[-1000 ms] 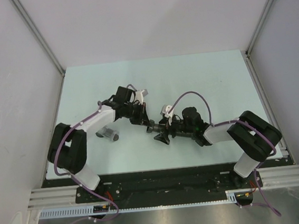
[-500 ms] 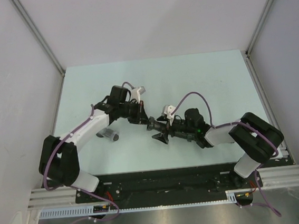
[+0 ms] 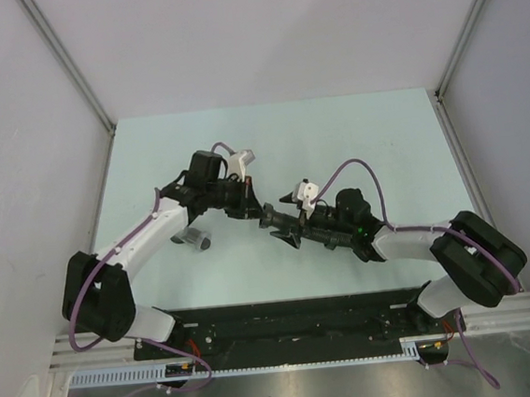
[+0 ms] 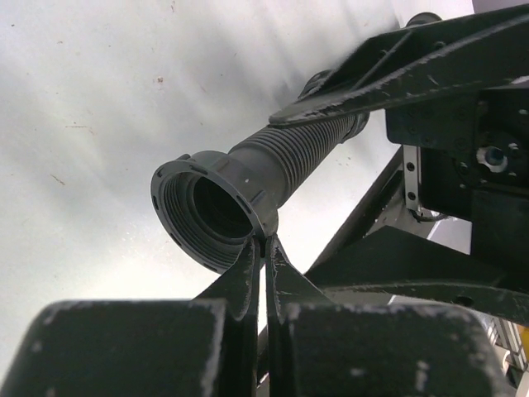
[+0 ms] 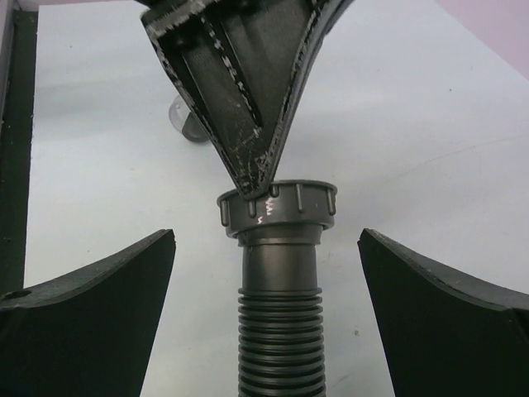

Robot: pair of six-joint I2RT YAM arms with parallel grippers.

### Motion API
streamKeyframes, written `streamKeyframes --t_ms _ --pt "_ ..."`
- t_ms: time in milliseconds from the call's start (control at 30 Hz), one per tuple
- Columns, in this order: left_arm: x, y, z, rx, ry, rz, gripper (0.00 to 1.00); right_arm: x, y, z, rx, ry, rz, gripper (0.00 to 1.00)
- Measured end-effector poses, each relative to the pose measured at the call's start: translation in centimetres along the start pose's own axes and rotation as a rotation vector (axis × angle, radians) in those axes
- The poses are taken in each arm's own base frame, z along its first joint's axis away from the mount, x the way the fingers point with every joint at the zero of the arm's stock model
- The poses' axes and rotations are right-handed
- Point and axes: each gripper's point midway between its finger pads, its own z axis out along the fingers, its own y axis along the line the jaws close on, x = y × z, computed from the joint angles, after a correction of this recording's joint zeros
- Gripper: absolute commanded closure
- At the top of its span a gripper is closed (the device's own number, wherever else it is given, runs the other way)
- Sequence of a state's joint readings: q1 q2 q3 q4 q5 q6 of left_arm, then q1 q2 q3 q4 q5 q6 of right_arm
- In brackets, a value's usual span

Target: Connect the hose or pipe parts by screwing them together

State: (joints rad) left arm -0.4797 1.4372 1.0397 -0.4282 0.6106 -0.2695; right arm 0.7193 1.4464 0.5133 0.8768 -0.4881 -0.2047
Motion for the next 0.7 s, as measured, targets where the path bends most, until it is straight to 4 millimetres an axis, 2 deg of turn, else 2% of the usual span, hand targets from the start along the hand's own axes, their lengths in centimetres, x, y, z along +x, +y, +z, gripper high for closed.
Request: streamKeyframes --t_ms 367,533,633,700 --pt "0.2 -0.8 0.0 0.016 0.003 0.004 1.0 3.4 -0.1 1.1 -0.048 0.06 0.047 0.02" --pt "0.3 -1.0 0.1 0.02 0.008 0.001 1.0 3.4 -0.2 1.7 -0.063 0.055 0.053 0.03" --pt "0.5 -1.0 0.1 0.021 0.011 -0.001 1.0 2.9 -0.3 2.1 -0.066 0.041 0.045 0.07" --pt "0.6 -1.0 0.1 0.021 0.014 -0.003 1.0 2.6 -0.4 2.3 -0.067 0.032 0.043 0.15"
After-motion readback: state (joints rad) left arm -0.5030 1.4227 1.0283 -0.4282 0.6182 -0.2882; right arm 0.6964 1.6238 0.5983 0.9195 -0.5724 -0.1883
